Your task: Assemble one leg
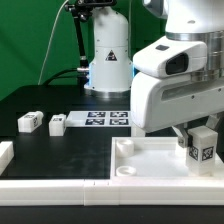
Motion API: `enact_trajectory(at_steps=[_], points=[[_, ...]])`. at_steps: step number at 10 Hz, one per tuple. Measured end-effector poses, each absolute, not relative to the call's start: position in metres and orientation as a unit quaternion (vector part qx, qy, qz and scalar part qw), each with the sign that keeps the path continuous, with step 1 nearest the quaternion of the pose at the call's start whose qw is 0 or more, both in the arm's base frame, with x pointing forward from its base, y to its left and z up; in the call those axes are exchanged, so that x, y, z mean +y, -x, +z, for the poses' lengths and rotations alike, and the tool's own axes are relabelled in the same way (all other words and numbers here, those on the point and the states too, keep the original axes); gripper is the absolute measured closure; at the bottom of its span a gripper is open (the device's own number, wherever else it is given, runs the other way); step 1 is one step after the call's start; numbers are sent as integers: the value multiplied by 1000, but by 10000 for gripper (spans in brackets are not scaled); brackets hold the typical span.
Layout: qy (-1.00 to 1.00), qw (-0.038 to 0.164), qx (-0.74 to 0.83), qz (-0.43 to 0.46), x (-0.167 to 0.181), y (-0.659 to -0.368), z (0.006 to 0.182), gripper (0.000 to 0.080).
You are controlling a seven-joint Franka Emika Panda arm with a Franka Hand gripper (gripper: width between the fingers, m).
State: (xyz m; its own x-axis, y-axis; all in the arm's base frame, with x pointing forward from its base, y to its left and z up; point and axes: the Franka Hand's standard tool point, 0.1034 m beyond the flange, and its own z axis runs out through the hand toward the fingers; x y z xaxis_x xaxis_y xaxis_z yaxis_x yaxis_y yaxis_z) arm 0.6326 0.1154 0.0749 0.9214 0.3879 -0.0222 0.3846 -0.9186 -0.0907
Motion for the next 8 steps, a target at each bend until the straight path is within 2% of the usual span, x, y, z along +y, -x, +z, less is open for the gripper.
enact_trajectory(at_steps=[8], points=[[967, 47, 252, 11, 123, -629, 73, 509]])
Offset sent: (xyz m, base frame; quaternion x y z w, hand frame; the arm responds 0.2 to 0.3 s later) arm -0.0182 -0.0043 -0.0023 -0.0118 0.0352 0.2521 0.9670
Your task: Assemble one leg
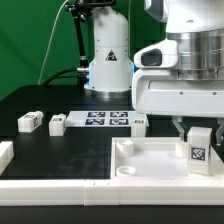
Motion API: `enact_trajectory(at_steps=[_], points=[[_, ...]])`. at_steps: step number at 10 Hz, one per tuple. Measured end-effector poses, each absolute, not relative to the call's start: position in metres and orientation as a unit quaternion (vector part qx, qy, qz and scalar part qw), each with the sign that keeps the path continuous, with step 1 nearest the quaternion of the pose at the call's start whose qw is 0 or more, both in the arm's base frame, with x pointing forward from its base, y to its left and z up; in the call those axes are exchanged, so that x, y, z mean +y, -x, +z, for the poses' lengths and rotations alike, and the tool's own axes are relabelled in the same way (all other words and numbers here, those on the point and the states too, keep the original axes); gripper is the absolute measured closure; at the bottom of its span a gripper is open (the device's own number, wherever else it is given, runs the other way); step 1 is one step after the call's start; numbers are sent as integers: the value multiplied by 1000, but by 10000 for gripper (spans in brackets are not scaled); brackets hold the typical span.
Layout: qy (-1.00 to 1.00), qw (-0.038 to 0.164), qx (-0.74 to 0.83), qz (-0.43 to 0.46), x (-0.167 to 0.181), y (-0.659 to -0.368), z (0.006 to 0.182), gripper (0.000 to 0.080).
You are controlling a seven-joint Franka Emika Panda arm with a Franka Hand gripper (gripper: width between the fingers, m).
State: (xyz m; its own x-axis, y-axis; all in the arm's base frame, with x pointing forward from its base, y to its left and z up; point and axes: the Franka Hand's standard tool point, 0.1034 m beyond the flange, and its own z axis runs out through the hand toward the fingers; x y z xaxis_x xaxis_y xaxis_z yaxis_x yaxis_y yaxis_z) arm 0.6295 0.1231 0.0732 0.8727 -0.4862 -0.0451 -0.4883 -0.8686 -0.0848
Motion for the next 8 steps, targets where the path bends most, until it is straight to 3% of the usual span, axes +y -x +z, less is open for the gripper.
enact_trajectory(at_steps=[4, 6, 7, 8], points=[[914, 44, 402, 16, 128, -629, 72, 508], [936, 44, 349, 13, 123, -632, 73, 271], [953, 43, 301, 10, 122, -634, 74, 271], [968, 43, 247, 8, 122, -635, 75, 174]])
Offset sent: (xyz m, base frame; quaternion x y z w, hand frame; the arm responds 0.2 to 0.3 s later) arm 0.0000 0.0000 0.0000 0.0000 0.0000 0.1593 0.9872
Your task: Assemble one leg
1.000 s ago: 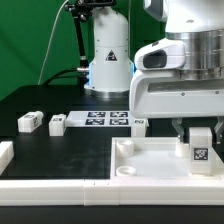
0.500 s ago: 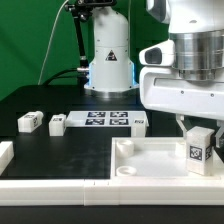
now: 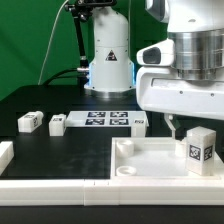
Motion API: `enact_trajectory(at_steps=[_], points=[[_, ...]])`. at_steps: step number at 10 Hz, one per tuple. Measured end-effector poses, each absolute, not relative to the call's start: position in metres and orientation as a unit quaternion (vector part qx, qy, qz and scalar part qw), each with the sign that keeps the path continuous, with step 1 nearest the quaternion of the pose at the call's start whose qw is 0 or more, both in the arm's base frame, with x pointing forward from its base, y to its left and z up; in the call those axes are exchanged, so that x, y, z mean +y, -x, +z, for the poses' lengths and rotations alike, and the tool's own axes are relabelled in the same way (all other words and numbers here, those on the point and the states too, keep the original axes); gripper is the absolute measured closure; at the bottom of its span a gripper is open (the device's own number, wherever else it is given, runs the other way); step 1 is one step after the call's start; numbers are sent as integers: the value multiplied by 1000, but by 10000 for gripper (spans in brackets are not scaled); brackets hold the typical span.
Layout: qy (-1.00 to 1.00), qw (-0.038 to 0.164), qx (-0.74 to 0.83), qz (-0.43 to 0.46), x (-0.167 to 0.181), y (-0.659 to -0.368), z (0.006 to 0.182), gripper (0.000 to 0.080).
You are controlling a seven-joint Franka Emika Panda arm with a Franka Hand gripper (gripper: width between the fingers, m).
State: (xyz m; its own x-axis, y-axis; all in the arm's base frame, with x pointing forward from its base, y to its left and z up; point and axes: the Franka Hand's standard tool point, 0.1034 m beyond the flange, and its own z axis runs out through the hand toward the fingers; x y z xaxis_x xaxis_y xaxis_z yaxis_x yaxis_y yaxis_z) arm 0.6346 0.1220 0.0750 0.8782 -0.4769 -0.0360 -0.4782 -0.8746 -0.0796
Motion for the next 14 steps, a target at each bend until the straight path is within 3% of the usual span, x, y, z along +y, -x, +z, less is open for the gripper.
enact_trajectory(at_steps=[8, 11, 13, 14], points=[[987, 21, -161, -10, 119, -636, 74, 150], [977, 18, -211, -10, 116, -636, 73, 150], [981, 19, -191, -9, 116, -636, 73, 408], [982, 19, -187, -9, 116, -636, 73, 408]])
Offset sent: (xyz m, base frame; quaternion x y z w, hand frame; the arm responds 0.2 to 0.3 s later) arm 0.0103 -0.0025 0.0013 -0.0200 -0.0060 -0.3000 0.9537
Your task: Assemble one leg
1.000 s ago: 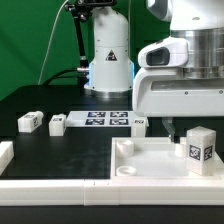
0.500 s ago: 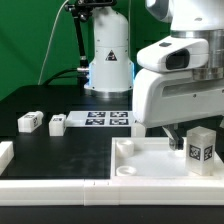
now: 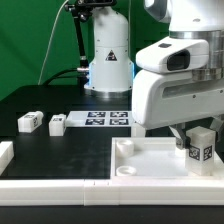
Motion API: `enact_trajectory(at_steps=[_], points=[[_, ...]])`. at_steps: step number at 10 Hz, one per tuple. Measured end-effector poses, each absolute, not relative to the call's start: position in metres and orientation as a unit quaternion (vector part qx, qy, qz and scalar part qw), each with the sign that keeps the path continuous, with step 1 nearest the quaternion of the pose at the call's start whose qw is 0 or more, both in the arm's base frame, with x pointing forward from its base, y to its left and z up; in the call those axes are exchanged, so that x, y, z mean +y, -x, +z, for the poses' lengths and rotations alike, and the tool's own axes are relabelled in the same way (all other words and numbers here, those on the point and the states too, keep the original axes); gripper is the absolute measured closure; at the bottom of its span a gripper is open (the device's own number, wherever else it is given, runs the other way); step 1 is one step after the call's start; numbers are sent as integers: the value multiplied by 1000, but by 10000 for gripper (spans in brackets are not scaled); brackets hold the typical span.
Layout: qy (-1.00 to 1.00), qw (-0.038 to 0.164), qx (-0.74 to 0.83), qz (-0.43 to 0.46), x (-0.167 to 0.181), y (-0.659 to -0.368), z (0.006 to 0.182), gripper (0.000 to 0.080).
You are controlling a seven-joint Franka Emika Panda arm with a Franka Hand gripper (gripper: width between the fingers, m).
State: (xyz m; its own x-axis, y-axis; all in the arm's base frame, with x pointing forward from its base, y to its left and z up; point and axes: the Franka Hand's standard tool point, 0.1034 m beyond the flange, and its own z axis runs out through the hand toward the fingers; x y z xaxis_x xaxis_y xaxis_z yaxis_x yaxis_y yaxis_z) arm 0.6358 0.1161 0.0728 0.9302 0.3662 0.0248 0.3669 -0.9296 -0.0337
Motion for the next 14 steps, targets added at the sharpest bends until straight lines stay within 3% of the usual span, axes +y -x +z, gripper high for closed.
enact_trajectory(at_steps=[1, 8, 12, 13, 14], points=[[990, 22, -139, -8, 117, -635, 72, 509], [955, 48, 291, -6, 120, -634, 71, 509], [874, 52, 483, 1, 122, -634, 70, 509], [875, 52, 482, 1, 122, -634, 70, 452], [882, 52, 468, 1, 122, -634, 70, 312]])
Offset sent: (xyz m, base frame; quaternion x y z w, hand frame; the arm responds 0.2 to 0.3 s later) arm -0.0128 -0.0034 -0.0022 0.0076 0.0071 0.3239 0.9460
